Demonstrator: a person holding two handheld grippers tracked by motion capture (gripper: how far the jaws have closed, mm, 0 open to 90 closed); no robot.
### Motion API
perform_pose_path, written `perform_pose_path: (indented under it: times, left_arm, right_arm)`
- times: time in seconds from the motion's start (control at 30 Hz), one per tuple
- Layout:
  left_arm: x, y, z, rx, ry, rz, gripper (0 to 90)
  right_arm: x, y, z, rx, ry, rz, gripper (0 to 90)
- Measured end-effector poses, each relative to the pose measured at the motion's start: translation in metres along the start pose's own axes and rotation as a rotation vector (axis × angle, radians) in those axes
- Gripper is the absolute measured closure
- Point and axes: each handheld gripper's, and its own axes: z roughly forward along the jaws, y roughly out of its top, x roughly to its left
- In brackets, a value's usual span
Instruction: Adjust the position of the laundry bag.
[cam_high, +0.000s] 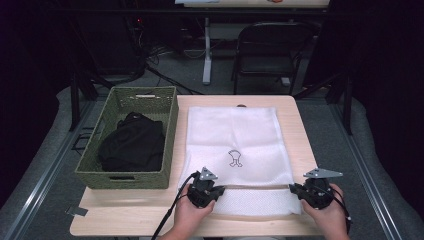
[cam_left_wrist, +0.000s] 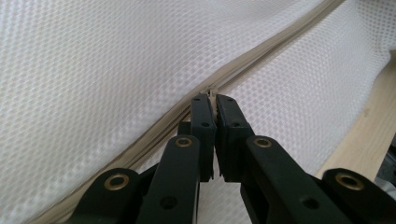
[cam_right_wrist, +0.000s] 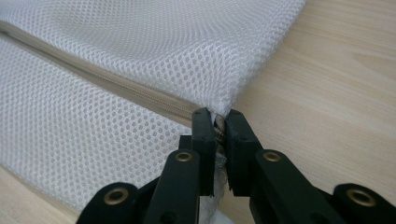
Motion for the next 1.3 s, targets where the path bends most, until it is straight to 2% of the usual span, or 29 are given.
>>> perform_pose_path:
  times: [0.17, 0.23, 0.3, 0.5, 0.53, 0.57, 0.6, 0.63, 0.73, 0.8, 0.87, 1.03, 1.3]
  left_arm:
    - [0.011, -0.008, -0.009, 0.004, 0.028, -0.018, 87.0]
    - [0.013, -0.010, -0.010, 0.002, 0.026, -0.017, 87.0]
    - [0.012, -0.011, -0.012, 0.002, 0.024, -0.023, 87.0]
    - [0.011, -0.011, -0.016, 0.004, 0.037, 0.008, 87.0]
    - [0.011, -0.012, -0.016, 0.019, 0.064, 0.020, 87.0]
    - [0.012, -0.012, -0.016, 0.019, 0.074, 0.033, 87.0]
    - [0.014, -0.013, -0.017, 0.023, 0.060, 0.020, 87.0]
    - [0.016, -0.015, -0.018, 0.022, 0.066, 0.002, 87.0]
    - [0.023, -0.023, -0.025, 0.018, 0.080, -0.017, 87.0]
    - [0.026, -0.024, -0.027, 0.020, 0.095, -0.011, 87.0]
    - [0.028, -0.026, -0.032, 0.016, 0.094, -0.022, 87.0]
    - [0.025, -0.025, -0.039, 0.015, 0.104, 0.005, 87.0]
    - [0.026, -0.026, -0.038, 0.022, 0.102, 0.001, 87.0]
  right_arm:
    - [0.000, 0.000, 0.001, 0.012, -0.006, -0.003, 83.7]
    - [0.000, 0.000, 0.001, 0.012, -0.011, -0.007, 83.8]
    - [0.001, 0.000, 0.002, 0.009, 0.005, -0.004, 83.7]
    - [0.003, 0.001, 0.002, 0.008, 0.009, -0.006, 83.7]
    - [0.003, 0.001, 0.002, 0.008, 0.009, -0.006, 83.7]
    - [0.003, 0.000, 0.002, 0.015, -0.019, -0.018, 83.8]
    - [0.002, 0.000, 0.001, 0.012, -0.008, -0.008, 83.8]
    - [0.000, 0.000, 0.001, 0.009, -0.009, 0.000, 83.8]
    - [-0.003, -0.001, -0.001, 0.008, -0.012, 0.004, 83.7]
    - [-0.003, -0.001, 0.000, 0.010, -0.018, 0.002, 83.8]
    - [-0.003, -0.001, 0.000, 0.008, -0.012, 0.002, 83.8]
    - [-0.002, -0.001, 0.001, 0.012, -0.008, 0.002, 83.8]
    - [-0.003, -0.001, 0.000, 0.008, 0.001, 0.001, 83.7]
